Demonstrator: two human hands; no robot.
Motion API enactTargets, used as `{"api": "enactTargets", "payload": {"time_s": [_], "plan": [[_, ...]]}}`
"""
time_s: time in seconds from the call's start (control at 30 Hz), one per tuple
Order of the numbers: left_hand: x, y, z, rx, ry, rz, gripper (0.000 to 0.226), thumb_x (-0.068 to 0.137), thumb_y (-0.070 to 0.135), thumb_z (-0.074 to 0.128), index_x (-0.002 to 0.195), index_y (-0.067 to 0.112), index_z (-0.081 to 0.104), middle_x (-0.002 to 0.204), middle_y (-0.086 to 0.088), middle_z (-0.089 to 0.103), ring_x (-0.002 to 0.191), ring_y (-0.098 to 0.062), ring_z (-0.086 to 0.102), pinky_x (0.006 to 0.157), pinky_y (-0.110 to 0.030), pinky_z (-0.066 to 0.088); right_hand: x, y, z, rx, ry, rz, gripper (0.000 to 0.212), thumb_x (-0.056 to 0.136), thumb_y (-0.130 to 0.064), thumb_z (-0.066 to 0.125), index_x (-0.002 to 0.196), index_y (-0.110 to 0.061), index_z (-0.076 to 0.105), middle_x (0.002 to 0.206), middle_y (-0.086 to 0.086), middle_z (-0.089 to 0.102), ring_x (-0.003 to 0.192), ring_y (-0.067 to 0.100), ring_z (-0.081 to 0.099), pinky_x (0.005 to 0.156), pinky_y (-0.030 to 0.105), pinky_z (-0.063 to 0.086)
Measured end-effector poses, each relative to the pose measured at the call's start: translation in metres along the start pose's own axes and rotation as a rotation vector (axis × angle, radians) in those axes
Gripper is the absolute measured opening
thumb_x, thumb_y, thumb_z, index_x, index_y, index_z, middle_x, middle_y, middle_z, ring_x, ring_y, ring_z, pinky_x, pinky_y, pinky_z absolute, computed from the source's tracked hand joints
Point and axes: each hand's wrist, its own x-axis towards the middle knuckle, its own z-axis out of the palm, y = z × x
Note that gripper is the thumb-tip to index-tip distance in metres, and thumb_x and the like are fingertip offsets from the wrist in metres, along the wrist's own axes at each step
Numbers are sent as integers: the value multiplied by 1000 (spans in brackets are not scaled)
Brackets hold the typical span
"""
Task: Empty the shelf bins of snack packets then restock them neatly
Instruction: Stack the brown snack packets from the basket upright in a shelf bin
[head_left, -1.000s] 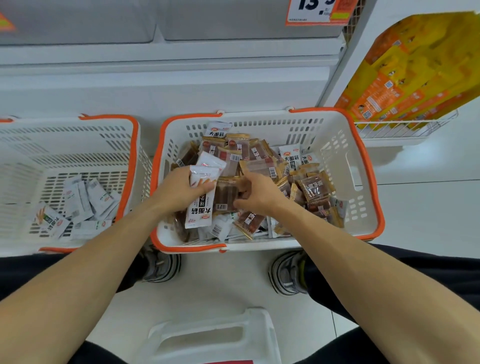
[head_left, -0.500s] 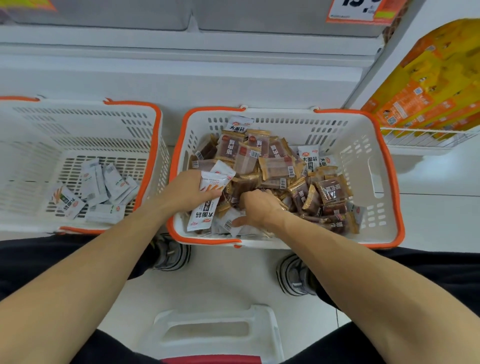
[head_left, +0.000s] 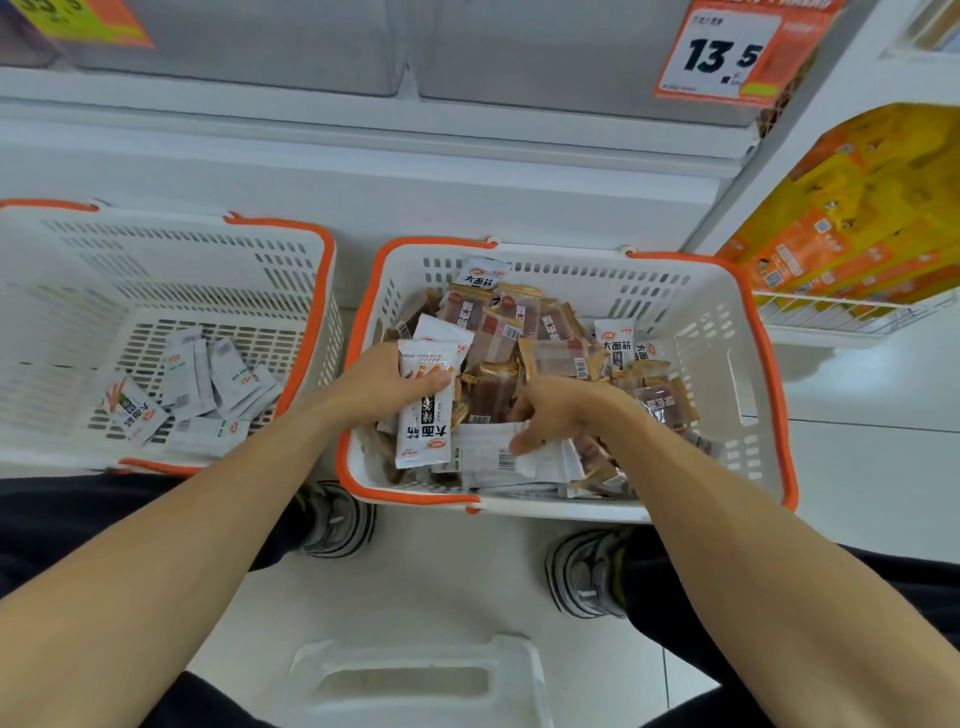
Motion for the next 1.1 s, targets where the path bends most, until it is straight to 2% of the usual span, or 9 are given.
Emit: {"api": "enactTargets", "payload": {"time_s": [0.2,0.27,0.37,0.53,0.63,0.8,0.9,0.97,1.1], "plan": [[7,1,-3,-374,75,-117,25,95,36,66,106,15,71,99,-2,78,92,-18,75,89,-41,58,-43,12,-58,1,212,17,23,91,-28,71,111,-16,74,91,-6,64,88,16,60,83,30,47],[6,6,-2,-564,83,-157,23,96,33,65,108,14,70,105,-8,77,91,-18,75,91,-40,57,-54,16,-70,152,363,11,27,91,-25,72,115,-14,74,82,-9,60,78,13,56,72,26,41],[2,18,4,-883,82,-160,25,97,27,62,116,12,67,112,-11,75,99,-22,73,88,-41,59,-54,13,-72,497,493,-22,24,91,-20,73,113,-13,74,90,-4,69,86,18,66,79,32,53],[-1,27,5,-1194,50,-117,21,93,26,63,108,16,73,111,-17,73,98,-33,71,88,-51,58,-33,-24,-39,1071,308,-123,14,100,-12,60,110,-5,67,104,11,74,83,12,73,75,27,60],[-3,22,-3,-1168,124,-219,17,93,23,66,105,14,74,105,-16,74,86,-31,73,73,-48,62,-19,-29,-27,1126,257,-188,21,98,-7,61,115,-19,61,119,11,70,105,26,71,89,46,59],[-8,23,-19,-974,168,-231,28,81,19,77,108,11,72,113,-21,72,97,-37,72,79,-53,60,-11,-36,-32,948,246,-211,46,89,-5,72,127,-20,52,118,4,68,105,21,69,89,41,59],[-18,30,-42,-820,268,-178,29,81,14,79,107,5,71,103,-19,75,84,-32,75,69,-46,62,4,-57,-37,991,284,-226,46,79,-22,84,117,-16,59,113,2,72,101,18,72,89,42,59],[-28,30,-68,-716,374,-153,41,72,19,86,108,5,72,100,-13,77,88,-30,75,78,-48,60,16,-78,-39,1020,338,-258,62,67,-33,91,119,-16,61,113,0,74,101,19,73,90,45,59],[-55,13,-131,-695,573,-173,31,78,17,82,107,9,72,97,-11,78,85,-29,76,76,-49,60,42,-124,-38,1113,426,-332,45,74,-4,86,114,-10,66,110,4,75,98,18,74,88,44,60]]}}
